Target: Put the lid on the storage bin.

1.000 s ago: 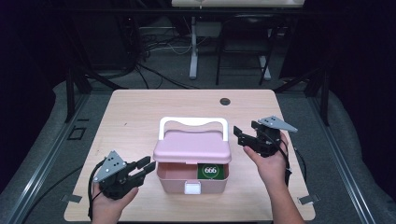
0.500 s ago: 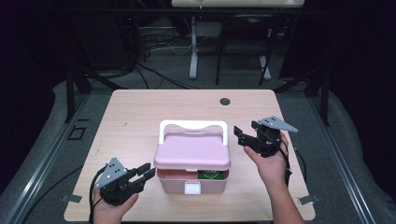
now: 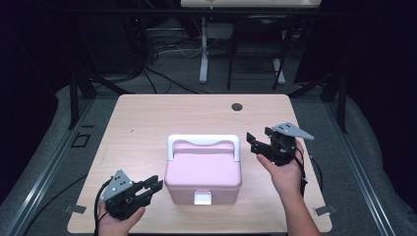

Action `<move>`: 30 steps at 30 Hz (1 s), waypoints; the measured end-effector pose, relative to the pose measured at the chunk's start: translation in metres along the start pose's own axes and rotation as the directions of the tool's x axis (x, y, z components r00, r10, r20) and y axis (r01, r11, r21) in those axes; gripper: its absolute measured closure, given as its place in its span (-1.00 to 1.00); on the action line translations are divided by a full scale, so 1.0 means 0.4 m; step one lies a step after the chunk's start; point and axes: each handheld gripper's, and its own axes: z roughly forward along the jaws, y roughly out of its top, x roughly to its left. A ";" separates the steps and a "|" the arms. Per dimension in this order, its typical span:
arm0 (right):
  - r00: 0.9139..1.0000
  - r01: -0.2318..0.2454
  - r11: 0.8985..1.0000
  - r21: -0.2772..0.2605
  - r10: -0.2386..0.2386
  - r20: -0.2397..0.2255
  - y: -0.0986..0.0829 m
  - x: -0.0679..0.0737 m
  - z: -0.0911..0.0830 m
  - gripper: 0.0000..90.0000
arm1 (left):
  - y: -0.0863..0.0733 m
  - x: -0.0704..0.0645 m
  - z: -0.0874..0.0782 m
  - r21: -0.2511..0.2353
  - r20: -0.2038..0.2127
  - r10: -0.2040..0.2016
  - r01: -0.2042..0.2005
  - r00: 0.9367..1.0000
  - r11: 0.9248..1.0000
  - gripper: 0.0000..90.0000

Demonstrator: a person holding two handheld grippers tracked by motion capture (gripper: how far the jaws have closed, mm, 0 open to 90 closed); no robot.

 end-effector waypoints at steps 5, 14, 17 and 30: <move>1.000 0.001 1.000 0.007 -0.001 0.002 -0.001 -0.001 0.001 -0.31 | -0.008 0.015 0.003 -0.003 -0.021 -0.024 0.024 0.999 1.000 0.56; 1.000 -0.003 1.000 0.015 0.003 -0.001 -0.003 -0.002 0.002 -0.28 | -0.023 0.059 0.023 0.008 -0.077 -0.057 0.058 0.995 0.998 0.42; 1.000 0.000 1.000 0.013 0.000 -0.002 -0.003 -0.001 0.001 -0.27 | -0.025 0.071 0.032 0.005 -0.090 -0.064 0.065 0.994 0.998 0.39; 0.999 0.032 0.999 0.001 -0.032 -0.005 -0.011 -0.001 0.006 -0.20 | -0.045 0.104 0.067 0.022 -0.118 -0.082 0.085 0.990 0.996 0.32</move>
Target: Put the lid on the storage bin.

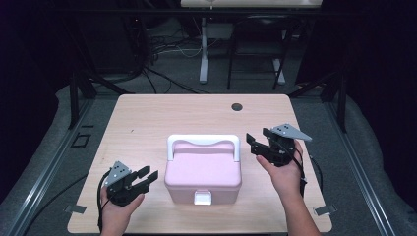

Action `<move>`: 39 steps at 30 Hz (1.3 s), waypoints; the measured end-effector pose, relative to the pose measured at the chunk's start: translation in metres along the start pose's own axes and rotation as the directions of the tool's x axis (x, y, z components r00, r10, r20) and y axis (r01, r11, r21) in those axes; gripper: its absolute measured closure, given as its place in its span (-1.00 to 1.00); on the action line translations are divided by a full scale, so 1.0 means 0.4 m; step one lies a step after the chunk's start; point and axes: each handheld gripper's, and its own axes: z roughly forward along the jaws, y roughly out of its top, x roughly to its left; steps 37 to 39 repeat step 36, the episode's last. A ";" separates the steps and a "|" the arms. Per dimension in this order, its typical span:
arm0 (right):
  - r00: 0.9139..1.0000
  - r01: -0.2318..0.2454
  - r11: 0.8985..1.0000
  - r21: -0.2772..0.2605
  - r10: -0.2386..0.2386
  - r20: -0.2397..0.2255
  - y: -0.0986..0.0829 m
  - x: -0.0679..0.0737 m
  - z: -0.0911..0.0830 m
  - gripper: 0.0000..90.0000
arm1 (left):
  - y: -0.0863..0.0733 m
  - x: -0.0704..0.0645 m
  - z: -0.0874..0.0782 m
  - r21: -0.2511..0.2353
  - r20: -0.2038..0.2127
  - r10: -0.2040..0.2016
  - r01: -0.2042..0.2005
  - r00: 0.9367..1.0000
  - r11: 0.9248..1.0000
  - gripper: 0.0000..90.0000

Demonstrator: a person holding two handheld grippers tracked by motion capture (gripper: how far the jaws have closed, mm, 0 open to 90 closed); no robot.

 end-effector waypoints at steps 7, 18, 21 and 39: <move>1.000 -0.005 1.000 0.017 0.005 0.000 -0.004 -0.005 0.005 -0.17 | -0.020 0.007 0.006 0.021 -0.008 -0.012 0.012 1.000 1.000 0.31; 1.000 0.000 1.000 0.026 0.000 0.017 -0.015 -0.008 0.013 -0.12 | -0.040 0.014 0.007 0.034 -0.020 -0.012 0.013 1.000 0.999 0.27; 1.000 0.008 1.000 0.005 -0.008 0.026 -0.014 -0.006 0.008 -0.10 | -0.049 0.016 0.009 0.042 -0.025 -0.013 0.014 1.000 0.999 0.22; 1.000 0.002 1.000 0.004 -0.002 -0.028 -0.005 -0.011 -0.004 0.00 | -0.057 0.015 0.020 0.051 -0.018 -0.023 0.024 1.000 0.998 0.16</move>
